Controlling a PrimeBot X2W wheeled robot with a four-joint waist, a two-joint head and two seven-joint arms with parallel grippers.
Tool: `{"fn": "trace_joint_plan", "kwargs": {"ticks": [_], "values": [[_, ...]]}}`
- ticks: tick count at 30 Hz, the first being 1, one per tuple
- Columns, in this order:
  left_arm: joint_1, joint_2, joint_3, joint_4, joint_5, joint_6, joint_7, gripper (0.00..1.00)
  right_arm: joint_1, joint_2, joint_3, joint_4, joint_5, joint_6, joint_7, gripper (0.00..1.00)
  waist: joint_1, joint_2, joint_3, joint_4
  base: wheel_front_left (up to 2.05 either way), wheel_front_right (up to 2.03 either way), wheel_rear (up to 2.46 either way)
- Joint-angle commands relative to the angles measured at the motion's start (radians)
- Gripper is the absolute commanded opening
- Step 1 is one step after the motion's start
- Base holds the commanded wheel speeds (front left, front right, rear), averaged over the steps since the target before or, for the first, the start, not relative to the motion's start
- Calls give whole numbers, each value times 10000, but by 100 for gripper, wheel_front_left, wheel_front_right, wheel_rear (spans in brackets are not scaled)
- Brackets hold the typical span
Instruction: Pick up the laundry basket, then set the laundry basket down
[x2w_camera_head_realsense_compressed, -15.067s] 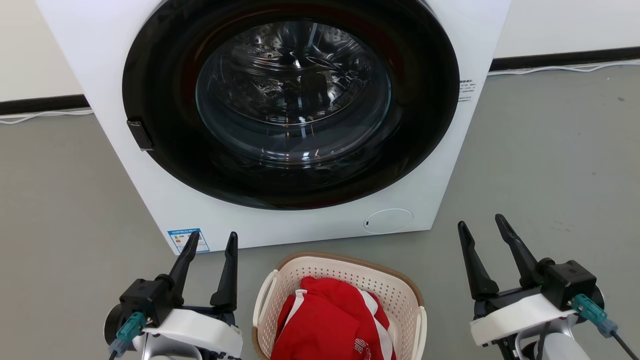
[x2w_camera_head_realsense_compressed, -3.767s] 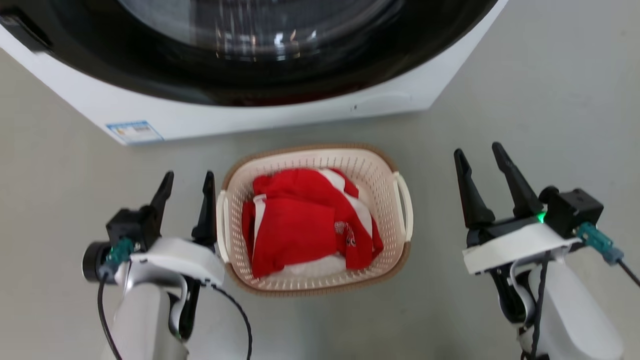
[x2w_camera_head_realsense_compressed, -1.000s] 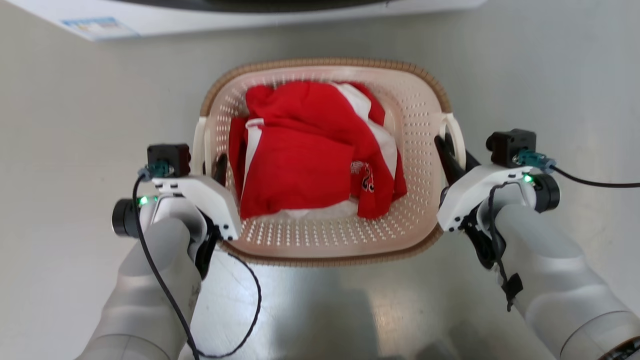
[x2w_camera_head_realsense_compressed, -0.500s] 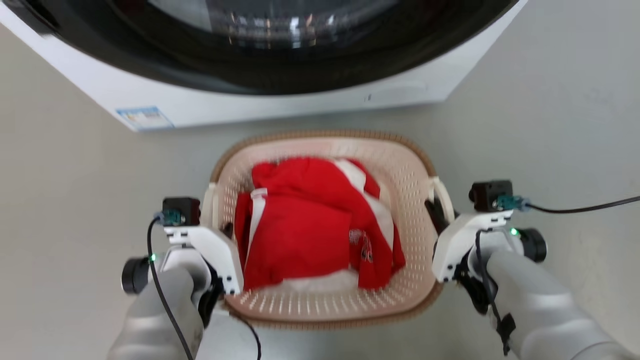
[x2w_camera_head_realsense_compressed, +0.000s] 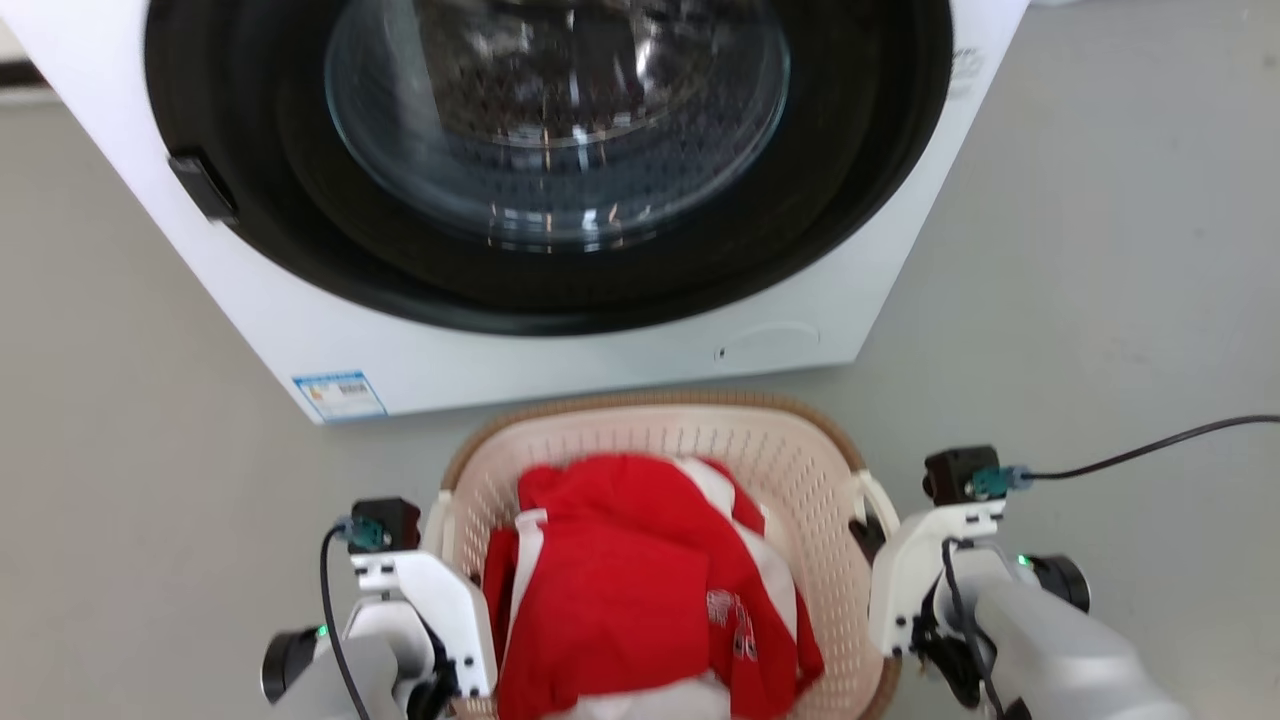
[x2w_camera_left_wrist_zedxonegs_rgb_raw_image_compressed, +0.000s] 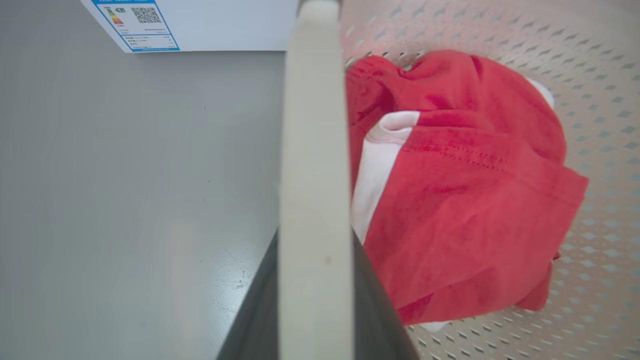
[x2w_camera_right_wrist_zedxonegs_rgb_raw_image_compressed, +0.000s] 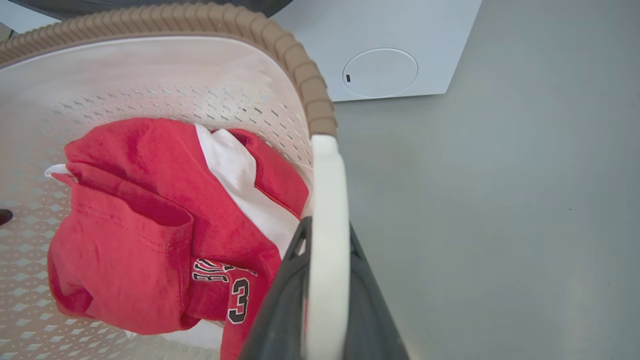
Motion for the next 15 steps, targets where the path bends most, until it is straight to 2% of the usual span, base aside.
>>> {"fn": "trace_joint_plan", "kwargs": {"ticks": [1,9,15], "values": [[113,173,59,-210,-40,-75,38,0,194,31,205,-80,14,79,62,0,-1,-1,-410,-21,0,0,0],[669,173,-535,-303,-627,-75,598,0,489,-111,886,-97,359,79,882,0,-1,-1,-1276,-31,0,0,0],[761,172,-759,-311,-957,-75,692,0,321,-247,1263,-147,524,79,976,0,-1,-1,-1490,-6,0,0,0]]}}
